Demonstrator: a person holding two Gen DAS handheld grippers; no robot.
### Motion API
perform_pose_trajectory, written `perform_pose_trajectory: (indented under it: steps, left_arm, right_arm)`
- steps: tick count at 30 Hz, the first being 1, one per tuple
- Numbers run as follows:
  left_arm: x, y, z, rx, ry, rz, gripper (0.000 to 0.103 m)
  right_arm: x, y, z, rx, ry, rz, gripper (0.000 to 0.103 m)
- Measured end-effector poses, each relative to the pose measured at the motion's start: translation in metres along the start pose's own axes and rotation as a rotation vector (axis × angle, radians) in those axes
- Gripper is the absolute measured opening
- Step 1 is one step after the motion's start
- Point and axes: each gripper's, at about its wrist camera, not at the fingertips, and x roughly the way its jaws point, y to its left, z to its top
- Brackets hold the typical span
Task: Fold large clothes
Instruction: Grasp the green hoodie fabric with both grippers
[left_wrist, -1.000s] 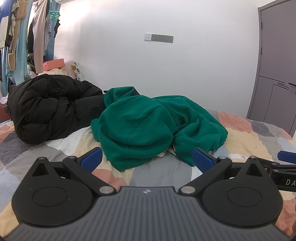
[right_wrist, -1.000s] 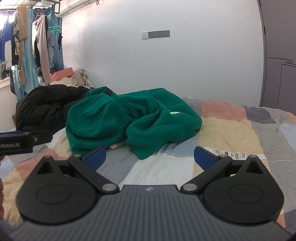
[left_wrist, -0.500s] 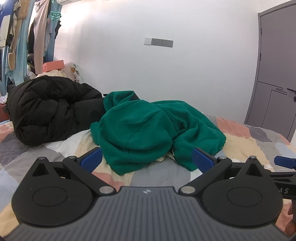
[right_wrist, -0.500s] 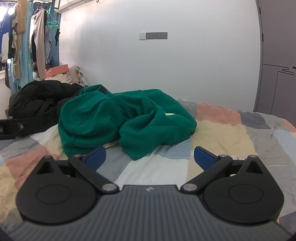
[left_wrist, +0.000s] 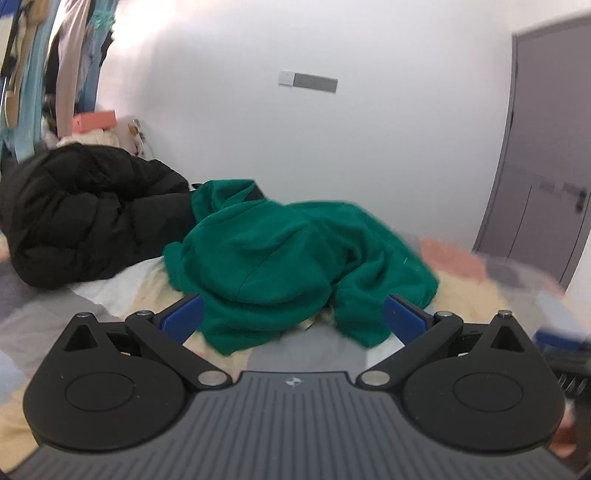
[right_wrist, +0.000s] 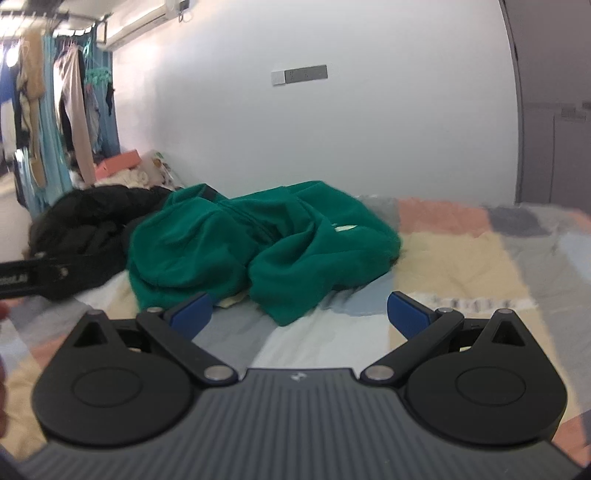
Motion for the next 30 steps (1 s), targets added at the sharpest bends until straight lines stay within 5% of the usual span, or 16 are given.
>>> perform_pose_trajectory:
  steps: [5,15,23,25,30]
  left_arm:
    - [0.016,0.008,0.018,-0.007,-0.032,0.014,0.103]
    - [0.113,0.075,0.059,-0.099,0.064,0.059,0.103]
    - [0.176,0.148,0.034,-0.247,0.139,0.059,0.103]
    - [0.192,0.159,0.024,-0.288,0.15,0.037,0.103]
    - [0.232,0.166,0.001,-0.287,0.185,-0.011,0.088]
  right_arm:
    - [0.02,0.007,0.01,0.038,0.071,0.048,0.103]
    - [0.095,0.04,0.054,0.025,0.072,0.235,0.103]
    - [0.182,0.076,0.034,-0.007,0.17,0.31,0.103]
    - [0.198,0.076,0.024,0.0,0.175,0.325,0.096]
    - [0.225,0.067,0.0,0.083,0.189,0.392,0.096]
